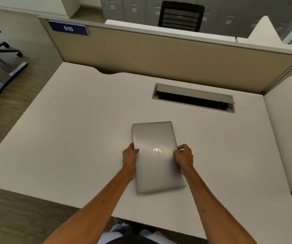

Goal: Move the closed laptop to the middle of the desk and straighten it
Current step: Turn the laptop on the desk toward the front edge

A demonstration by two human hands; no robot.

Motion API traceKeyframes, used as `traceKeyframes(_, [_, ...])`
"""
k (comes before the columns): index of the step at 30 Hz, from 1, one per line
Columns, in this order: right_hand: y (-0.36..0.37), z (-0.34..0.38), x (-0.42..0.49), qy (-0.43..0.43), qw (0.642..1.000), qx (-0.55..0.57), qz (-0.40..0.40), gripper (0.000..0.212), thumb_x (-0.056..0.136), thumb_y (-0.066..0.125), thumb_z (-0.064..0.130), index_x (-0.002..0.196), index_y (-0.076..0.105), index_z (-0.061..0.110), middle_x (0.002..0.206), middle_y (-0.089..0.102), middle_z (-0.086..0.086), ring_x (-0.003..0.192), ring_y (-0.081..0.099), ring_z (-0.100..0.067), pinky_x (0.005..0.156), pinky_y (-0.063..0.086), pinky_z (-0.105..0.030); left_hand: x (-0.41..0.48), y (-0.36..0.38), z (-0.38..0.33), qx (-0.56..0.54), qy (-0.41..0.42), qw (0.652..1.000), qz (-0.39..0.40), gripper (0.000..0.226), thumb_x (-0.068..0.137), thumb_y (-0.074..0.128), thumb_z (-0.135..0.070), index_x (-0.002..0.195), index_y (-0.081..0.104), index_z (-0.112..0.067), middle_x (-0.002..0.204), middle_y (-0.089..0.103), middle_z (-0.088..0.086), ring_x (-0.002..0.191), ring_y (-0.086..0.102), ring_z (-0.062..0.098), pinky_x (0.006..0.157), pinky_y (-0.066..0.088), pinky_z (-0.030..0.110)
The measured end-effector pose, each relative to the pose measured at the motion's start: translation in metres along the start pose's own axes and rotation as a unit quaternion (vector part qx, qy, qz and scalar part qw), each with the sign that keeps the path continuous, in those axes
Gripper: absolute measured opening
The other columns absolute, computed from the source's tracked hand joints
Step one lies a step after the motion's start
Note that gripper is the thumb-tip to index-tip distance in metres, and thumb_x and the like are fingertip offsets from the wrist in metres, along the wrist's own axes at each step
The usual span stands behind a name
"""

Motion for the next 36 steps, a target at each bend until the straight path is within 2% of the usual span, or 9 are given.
traceKeyframes(3, [0.002,-0.011,-0.014,0.024,0.999,0.035,-0.031,0.013,0.087,0.068,0.015,0.098,0.062,0.016,0.09,0.068,0.001,0.079,0.065,-0.025,0.075,0.051,-0.035,0.02,-0.003,0.0,0.046,-0.012,0.999,0.002,0.027,0.091,0.058,-0.028,0.109,0.077,-0.035,0.12,0.076,-0.002,0.101,0.07,0.02,0.086,0.053,0.035])
traceKeyframes(6, [0.006,-0.022,-0.028,0.049,0.995,0.059,-0.065,0.015,0.087,0.068,0.016,0.1,0.061,0.018,0.097,0.069,-0.002,0.084,0.066,-0.028,0.079,0.052,-0.038,0.086,-0.012,0.027,0.086,-0.008,0.996,-0.011,0.055,0.067,0.06,-0.056,0.118,0.077,-0.042,0.142,0.071,-0.003,0.124,0.07,0.032,0.111,0.054,0.052])
traceKeyframes(8, [0.008,-0.029,-0.035,0.065,0.992,0.07,-0.083,0.016,0.086,0.067,0.018,0.101,0.061,0.019,0.1,0.07,-0.004,0.089,0.068,-0.031,0.082,0.054,-0.04,0.083,-0.01,0.018,0.12,-0.011,0.992,-0.024,0.07,0.065,0.058,-0.063,0.129,0.074,-0.039,0.148,0.066,-0.007,0.131,0.066,0.034,0.116,0.05,0.055])
traceKeyframes(11, [0.013,-0.038,-0.046,0.084,0.988,0.086,-0.098,0.017,0.087,0.065,0.02,0.102,0.059,0.021,0.106,0.07,-0.006,0.092,0.068,-0.032,0.082,0.055,-0.041,0.043,0.002,-0.016,0.162,0.005,0.986,-0.024,0.065,0.078,0.055,-0.053,0.138,0.071,-0.033,0.149,0.064,-0.005,0.136,0.058,0.035,0.12,0.045,0.055])
traceKeyframes(16, [0.019,-0.046,-0.065,0.108,0.981,0.088,-0.132,0.015,0.091,0.065,0.02,0.104,0.058,0.02,0.109,0.068,-0.007,0.09,0.066,-0.031,0.075,0.045,-0.034,0.044,0.01,-0.023,0.224,0.053,0.973,-0.011,0.056,0.08,0.049,-0.044,0.13,0.073,-0.043,0.143,0.066,-0.002,0.134,0.051,0.036,0.121,0.035,0.059])
traceKeyframes(19, [0.026,-0.054,-0.074,0.117,0.979,0.089,-0.139,0.014,0.092,0.064,0.02,0.104,0.056,0.02,0.111,0.068,-0.008,0.091,0.065,-0.03,0.078,0.047,-0.036,0.034,0.015,-0.032,0.231,0.063,0.971,-0.01,0.055,0.094,0.053,-0.038,0.148,0.064,-0.044,0.146,0.06,-0.008,0.149,0.04,0.031,0.125,0.027,0.054])
traceKeyframes(24, [0.03,-0.057,-0.08,0.118,0.979,0.084,-0.144,0.015,0.093,0.064,0.018,0.106,0.057,0.018,0.111,0.067,-0.007,0.092,0.065,-0.03,0.078,0.045,-0.035,0.035,0.015,-0.035,0.256,0.078,0.964,-0.004,0.053,0.106,0.05,-0.029,0.158,0.056,-0.038,0.169,0.046,-0.008,0.157,0.033,0.027,0.126,0.018,0.051])
traceKeyframes(32, [0.024,-0.057,-0.071,0.082,0.991,0.036,-0.099,0.018,0.088,0.066,0.025,0.101,0.054,0.02,0.107,0.068,-0.007,0.093,0.066,-0.03,0.084,0.058,-0.045,0.036,0.01,-0.03,0.258,0.088,0.962,0.014,0.055,0.107,0.051,-0.034,0.162,0.05,-0.037,0.17,0.046,-0.004,0.158,0.031,0.028,0.13,0.018,0.052])
traceKeyframes(36, [0.01,-0.044,-0.067,0.036,0.994,0.018,-0.098,0.032,0.083,0.07,0.016,0.109,0.052,0.017,0.112,0.063,-0.006,0.101,0.064,-0.03,0.084,0.054,-0.041,0.022,0.002,-0.019,0.268,0.138,0.953,-0.015,0.062,0.109,0.056,-0.031,0.168,0.041,-0.019,0.175,0.035,0.002,0.159,0.032,0.031,0.13,0.025,0.053])
Point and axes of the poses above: each hand's wrist, its own x-axis towards the middle knuckle, its own y-axis out of the palm, z = x × y, the point moved 6 cm from there along x, towards the middle knuckle
